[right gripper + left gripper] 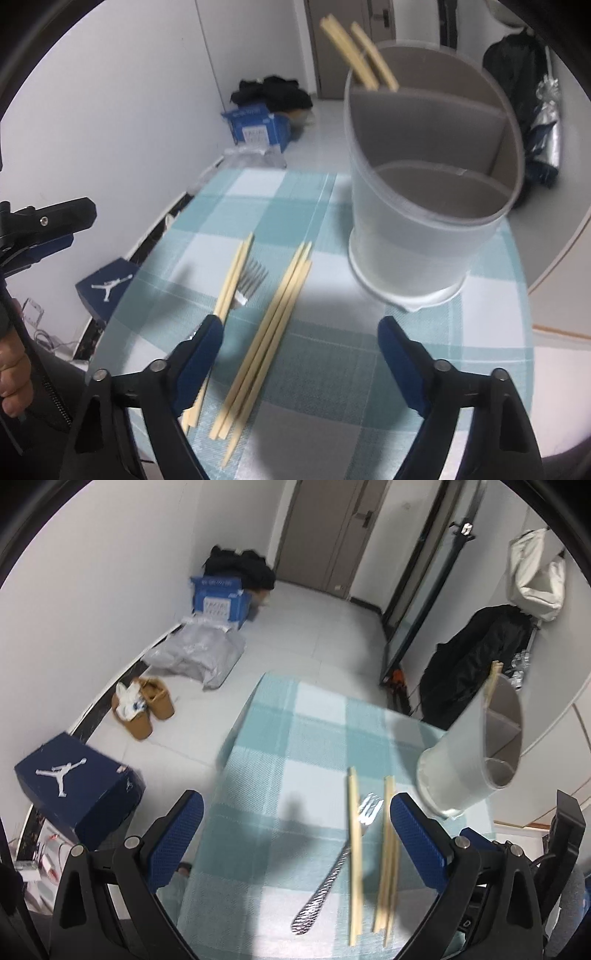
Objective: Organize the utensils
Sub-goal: 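Lower the right tool onto a wooden chopstick and close it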
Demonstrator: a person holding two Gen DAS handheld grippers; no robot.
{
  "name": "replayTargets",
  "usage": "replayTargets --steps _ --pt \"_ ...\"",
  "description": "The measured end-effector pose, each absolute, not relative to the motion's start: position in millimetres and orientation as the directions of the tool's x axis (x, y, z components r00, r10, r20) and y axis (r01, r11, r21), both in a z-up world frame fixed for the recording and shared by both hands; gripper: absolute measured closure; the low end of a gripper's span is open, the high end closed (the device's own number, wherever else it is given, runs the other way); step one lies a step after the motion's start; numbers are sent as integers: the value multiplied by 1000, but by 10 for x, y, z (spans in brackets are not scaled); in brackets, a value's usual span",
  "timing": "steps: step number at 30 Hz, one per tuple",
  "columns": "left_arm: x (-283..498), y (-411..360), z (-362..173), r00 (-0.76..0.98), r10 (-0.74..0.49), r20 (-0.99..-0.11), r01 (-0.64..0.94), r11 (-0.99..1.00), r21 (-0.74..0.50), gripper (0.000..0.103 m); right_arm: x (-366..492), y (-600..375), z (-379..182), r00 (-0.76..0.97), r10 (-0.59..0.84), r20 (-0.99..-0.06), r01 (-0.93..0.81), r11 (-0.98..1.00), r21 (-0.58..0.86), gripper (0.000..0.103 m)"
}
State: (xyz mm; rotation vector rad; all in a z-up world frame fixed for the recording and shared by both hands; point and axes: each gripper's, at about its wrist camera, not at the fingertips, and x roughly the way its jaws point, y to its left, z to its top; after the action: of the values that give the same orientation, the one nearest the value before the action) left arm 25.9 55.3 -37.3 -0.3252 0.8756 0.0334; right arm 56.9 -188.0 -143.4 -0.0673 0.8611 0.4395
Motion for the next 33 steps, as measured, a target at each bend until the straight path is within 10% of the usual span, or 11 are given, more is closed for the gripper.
replayTargets --steps 15,33 --pt "312 725 -520 575 -126 -808 -238 919 -313 4 701 -1684 -1787 470 311 -826 -418 903 102 85" --pt "332 798 -527 571 -155 -807 -261 897 -357 4 683 -1665 -1762 382 309 -871 -457 882 112 100"
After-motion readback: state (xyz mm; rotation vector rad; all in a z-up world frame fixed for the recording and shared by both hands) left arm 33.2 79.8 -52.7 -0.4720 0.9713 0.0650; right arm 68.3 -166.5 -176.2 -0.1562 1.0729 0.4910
